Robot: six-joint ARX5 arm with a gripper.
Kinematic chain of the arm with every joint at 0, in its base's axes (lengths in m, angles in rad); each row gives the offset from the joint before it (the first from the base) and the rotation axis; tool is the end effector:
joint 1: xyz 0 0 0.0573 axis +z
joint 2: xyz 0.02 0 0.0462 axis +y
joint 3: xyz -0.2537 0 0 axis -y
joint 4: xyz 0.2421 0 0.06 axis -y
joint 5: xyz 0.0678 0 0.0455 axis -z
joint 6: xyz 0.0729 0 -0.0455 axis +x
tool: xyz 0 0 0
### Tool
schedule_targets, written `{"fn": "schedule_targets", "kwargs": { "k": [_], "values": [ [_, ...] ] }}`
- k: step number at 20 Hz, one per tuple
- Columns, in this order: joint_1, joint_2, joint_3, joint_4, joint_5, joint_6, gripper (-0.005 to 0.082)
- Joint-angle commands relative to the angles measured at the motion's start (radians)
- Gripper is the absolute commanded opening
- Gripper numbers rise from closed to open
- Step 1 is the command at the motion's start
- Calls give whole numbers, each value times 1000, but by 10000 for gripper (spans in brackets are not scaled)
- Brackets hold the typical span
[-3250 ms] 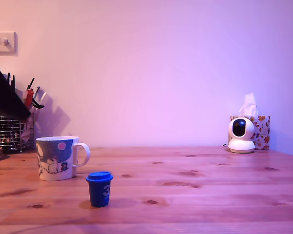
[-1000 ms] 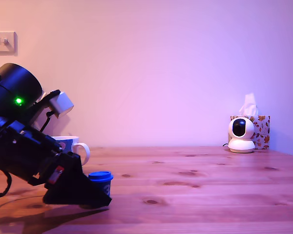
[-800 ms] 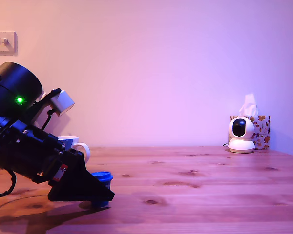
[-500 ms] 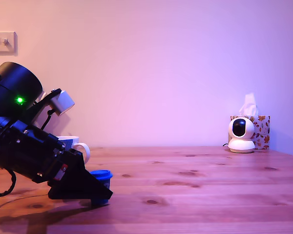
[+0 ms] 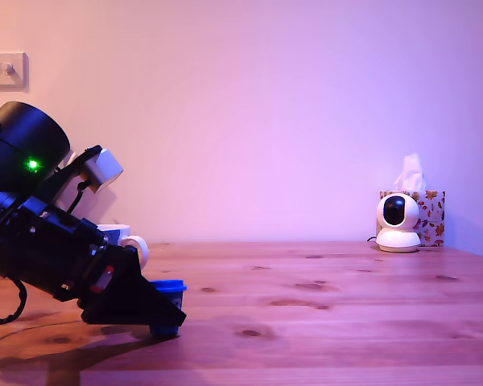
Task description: Pick up the coffee capsules on the table and drop them inside the coffee cup
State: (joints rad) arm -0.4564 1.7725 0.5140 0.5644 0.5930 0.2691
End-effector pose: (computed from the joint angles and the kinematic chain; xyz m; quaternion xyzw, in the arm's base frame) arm 0.2521 -0.1692 0.0581 0.0862 0.2731 -0.5123 0.8096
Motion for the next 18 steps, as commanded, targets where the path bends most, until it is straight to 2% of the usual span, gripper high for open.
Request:
{"fn": "schedule_targets", "kwargs": {
  "k": [1,5,8,12,15,18],
  "values": [
    [-2,-50,-12,10,2,-28,196],
    [-2,-169,-12,-32,1,-84,196],
    [-2,-288,-12,-107,-12,-90,196],
    [-2,-443,-8,-190,-95,-100,196],
    [10,-551,16,-311,-166,-140,196],
    [25,-610,66,-443,-250,-141,196]
  ]
}}
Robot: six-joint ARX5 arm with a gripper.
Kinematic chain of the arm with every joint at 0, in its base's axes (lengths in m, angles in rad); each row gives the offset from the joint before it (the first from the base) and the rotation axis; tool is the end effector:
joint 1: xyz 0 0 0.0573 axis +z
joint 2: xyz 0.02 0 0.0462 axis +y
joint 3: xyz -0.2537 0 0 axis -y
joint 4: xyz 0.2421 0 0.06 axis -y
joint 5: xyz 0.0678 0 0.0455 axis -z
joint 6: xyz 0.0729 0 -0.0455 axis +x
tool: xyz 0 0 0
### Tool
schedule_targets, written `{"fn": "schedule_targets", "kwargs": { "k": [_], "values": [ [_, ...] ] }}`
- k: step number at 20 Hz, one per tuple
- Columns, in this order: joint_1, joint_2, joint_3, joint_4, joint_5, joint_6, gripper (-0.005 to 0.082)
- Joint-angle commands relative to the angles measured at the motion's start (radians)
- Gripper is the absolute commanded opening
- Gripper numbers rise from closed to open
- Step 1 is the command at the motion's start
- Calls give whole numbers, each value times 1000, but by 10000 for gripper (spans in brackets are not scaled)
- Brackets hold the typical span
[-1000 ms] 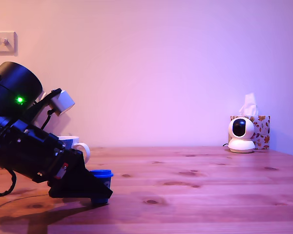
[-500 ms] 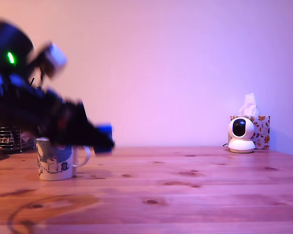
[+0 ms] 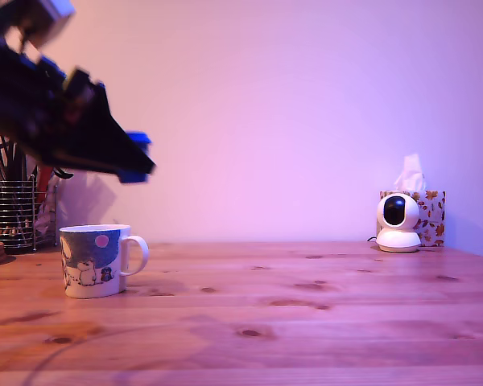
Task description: Pick up the coffee capsules on the table and drop them inside the coffee cup
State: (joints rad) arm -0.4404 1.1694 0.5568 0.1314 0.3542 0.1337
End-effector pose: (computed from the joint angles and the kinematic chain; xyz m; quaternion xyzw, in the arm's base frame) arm 0.2372 -0.1397 0.1839 0.0701 0.2124 -0.3908 0.8929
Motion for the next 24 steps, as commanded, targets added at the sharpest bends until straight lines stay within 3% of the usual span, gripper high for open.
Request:
{"fn": "schedule_targets", "kwargs": {
  "k": [1,4,8,10,16,20,24],
  "values": [
    [17,-14,40,-41,-29,-16,196],
    [48,-19,93,-104,-45,-40,196],
    [95,-19,132,-164,-95,-116,196],
    [118,-19,136,-185,-95,-124,196],
    [192,46,137,-124,-119,-122,196],
    [232,153,138,-34,-118,-96,196],
    [272,280,197,8,-79,-76,196]
  ]
}}
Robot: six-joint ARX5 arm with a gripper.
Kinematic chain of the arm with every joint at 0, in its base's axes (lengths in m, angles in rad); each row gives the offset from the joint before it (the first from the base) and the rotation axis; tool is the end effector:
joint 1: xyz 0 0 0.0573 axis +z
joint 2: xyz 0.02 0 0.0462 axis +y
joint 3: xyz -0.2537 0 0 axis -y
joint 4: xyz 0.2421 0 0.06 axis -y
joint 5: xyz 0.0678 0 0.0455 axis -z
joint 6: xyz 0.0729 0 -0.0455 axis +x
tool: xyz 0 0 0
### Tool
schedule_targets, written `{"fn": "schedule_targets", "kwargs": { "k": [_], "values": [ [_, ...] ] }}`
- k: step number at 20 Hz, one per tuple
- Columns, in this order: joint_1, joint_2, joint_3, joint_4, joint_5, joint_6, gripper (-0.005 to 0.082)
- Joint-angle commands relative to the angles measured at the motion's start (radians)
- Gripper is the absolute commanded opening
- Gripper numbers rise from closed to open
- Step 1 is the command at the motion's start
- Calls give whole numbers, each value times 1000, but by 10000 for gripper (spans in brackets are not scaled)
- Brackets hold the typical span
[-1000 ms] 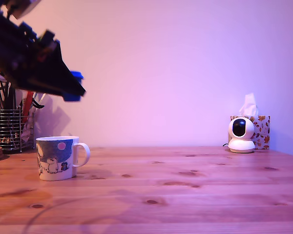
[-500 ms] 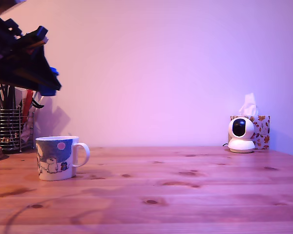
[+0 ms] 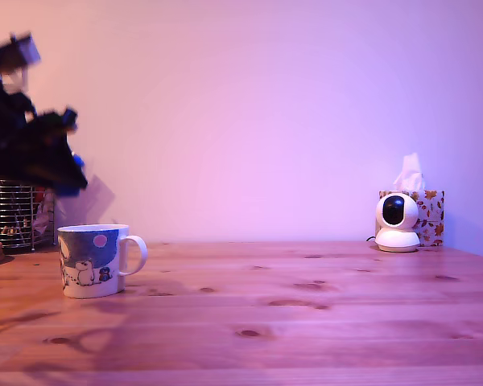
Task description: Pick up the coffee capsules on the table and drop them inside the coffee cup
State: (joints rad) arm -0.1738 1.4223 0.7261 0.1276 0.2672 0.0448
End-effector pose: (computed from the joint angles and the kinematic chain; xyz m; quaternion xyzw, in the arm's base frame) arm 0.3149 -0.0748 0.1708 0.0079 0.2754 -0.2162 0.9367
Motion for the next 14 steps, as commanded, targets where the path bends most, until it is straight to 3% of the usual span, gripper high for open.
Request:
{"fn": "schedule_targets", "kwargs": {
  "k": [1,4,8,13,14],
  "values": [
    [10,66,54,7,16,19,196],
    [15,153,137,-21,21,42,196],
    [14,241,254,-168,54,42,196],
    [14,255,323,-326,54,44,200],
    [14,255,328,-346,53,63,204]
  ]
}}
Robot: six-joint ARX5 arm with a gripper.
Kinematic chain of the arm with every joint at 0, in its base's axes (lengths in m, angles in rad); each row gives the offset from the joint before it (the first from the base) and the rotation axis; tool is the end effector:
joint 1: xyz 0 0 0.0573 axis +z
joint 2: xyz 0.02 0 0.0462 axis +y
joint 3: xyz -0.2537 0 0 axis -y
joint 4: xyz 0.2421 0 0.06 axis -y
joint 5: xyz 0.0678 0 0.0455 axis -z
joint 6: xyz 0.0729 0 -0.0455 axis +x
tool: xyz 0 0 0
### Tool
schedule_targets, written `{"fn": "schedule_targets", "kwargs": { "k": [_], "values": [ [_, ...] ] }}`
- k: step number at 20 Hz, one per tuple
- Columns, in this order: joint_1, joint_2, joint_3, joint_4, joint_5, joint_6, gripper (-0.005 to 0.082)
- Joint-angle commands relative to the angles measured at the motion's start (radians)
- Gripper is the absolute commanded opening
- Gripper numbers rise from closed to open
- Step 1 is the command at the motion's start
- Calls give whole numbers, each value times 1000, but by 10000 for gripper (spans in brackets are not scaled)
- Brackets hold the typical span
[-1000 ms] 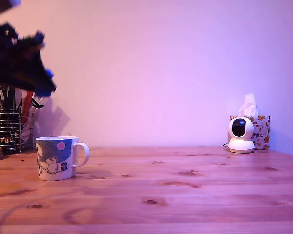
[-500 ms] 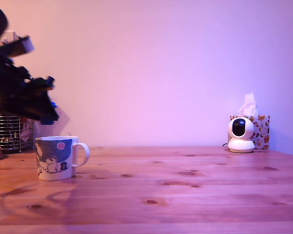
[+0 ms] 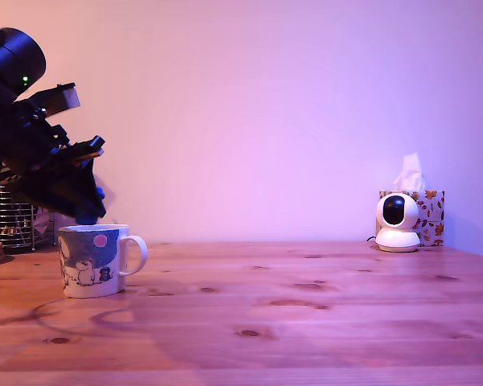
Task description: Pick up the coffee capsules on the table and drop them inside the coffee cup
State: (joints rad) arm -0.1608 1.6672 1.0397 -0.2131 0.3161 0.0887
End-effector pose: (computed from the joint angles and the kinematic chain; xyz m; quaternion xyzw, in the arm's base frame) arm 0.3587 -0.0811 0.1603 0.0077 0.3968 -0.2335 0.8877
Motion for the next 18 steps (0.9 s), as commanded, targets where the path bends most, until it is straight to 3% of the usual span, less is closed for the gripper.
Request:
{"fn": "schedule_targets", "kwargs": {
  "k": [1,3,5,8,18],
  "values": [
    [2,10,16,-10,4,29,235],
    [2,10,24,-18,5,27,410],
    [1,10,31,-23,-4,27,494],
    [1,10,34,-14,-8,28,538],
    [1,-54,101,-30,-10,24,530]
  ]
}}
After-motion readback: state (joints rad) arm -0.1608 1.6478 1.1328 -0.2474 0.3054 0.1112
